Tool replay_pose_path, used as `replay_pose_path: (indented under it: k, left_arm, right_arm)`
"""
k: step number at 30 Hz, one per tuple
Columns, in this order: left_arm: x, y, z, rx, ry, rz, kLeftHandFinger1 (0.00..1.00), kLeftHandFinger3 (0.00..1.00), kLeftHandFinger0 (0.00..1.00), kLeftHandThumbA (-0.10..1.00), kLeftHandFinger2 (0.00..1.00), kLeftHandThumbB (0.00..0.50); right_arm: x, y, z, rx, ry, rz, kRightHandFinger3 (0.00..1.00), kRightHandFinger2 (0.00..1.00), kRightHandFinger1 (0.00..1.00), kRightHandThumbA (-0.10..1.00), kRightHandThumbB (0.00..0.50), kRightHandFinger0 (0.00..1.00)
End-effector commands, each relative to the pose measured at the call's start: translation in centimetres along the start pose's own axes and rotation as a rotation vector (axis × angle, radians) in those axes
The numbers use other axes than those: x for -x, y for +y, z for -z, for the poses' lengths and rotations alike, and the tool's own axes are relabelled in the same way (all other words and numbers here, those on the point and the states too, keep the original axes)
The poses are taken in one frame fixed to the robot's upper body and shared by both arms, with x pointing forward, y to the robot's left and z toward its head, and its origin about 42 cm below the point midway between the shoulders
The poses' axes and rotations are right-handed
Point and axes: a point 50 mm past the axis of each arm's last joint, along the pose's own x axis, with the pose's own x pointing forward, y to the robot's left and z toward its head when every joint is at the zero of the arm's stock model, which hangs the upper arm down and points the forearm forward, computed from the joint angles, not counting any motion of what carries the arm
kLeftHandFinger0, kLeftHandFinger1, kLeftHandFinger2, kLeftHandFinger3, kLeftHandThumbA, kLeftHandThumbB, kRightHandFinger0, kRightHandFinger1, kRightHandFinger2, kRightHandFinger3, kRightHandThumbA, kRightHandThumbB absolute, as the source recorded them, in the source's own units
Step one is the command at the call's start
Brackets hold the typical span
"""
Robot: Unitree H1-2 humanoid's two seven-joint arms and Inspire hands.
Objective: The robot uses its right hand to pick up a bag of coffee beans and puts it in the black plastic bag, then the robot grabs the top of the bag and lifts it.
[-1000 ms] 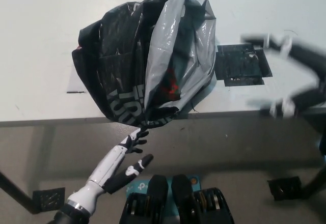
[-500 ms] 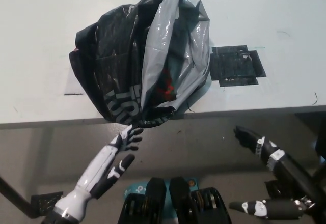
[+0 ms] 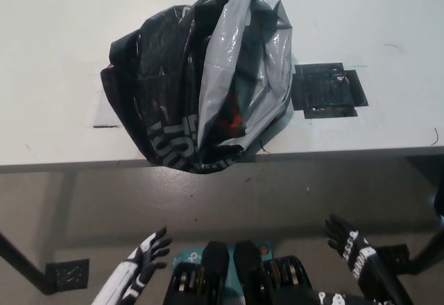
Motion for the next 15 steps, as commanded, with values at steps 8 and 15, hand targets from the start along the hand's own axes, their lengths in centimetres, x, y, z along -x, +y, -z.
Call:
replay_pose_path:
  k: [8, 15]
  left_arm:
    - [-0.15, 2.37, -0.63, 0.014, -0.125, -0.112, 0.99, 1.0, 0.91, 1.0, 1.0, 0.313]
    - [-0.33, 2.4, -0.92, 0.005, -0.138, -0.124, 0.99, 1.0, 0.9, 1.0, 1.0, 0.302]
  right_arm:
    - [-0.7, 0.34, -1.08, 0.069, -0.226, 0.138, 1.0, 1.0, 1.0, 1.0, 0.206, 1.0]
    - [-1.17, 0.49, -1.55, 0.103, -0.238, 0.132, 1.0, 1.0, 1.0, 1.0, 0.204, 1.0]
